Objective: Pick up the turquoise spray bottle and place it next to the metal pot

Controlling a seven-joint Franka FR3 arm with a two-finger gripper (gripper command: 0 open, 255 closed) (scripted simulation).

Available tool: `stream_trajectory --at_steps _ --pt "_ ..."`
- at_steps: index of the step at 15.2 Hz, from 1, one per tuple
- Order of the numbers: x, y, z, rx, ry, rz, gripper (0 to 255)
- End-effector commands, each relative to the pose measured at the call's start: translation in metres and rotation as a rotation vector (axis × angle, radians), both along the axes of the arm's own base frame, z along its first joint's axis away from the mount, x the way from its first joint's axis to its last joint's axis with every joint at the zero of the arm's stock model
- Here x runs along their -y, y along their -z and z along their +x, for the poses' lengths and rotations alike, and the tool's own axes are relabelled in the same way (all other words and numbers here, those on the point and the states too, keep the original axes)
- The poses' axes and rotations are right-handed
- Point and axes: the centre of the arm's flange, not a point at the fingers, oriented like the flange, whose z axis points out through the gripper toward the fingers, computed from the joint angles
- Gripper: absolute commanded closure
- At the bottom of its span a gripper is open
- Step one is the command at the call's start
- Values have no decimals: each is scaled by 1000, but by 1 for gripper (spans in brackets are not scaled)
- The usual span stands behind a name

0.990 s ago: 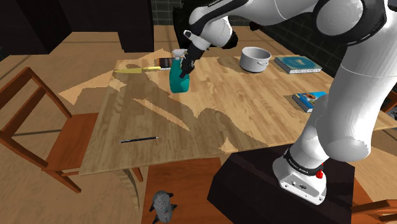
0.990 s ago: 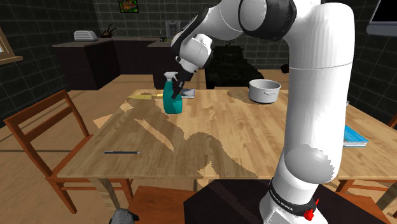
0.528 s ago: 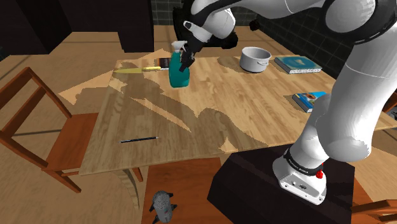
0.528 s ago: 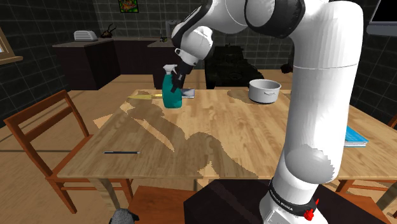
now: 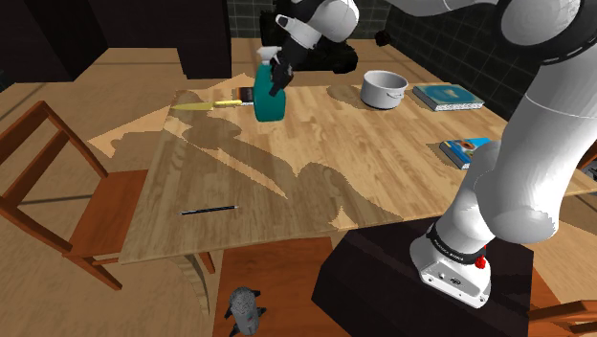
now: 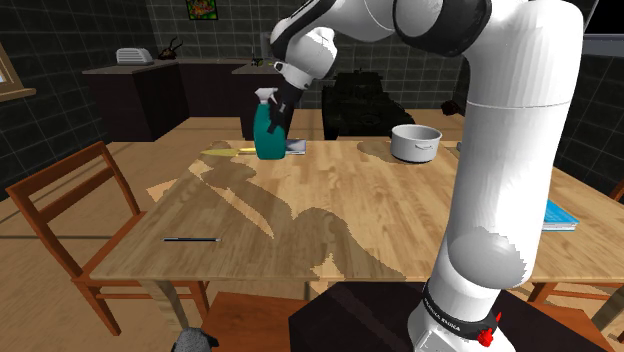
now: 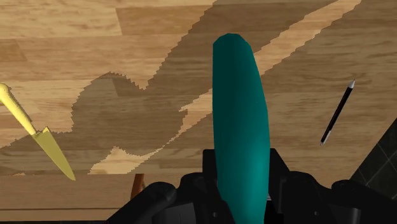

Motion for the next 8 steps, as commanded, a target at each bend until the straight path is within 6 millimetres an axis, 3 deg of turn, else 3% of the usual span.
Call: stream_trajectory --at_steps 1,8 --pt "-1 -12 -1 0 0 0 255" --pt "-1 -49 -1 0 0 0 255"
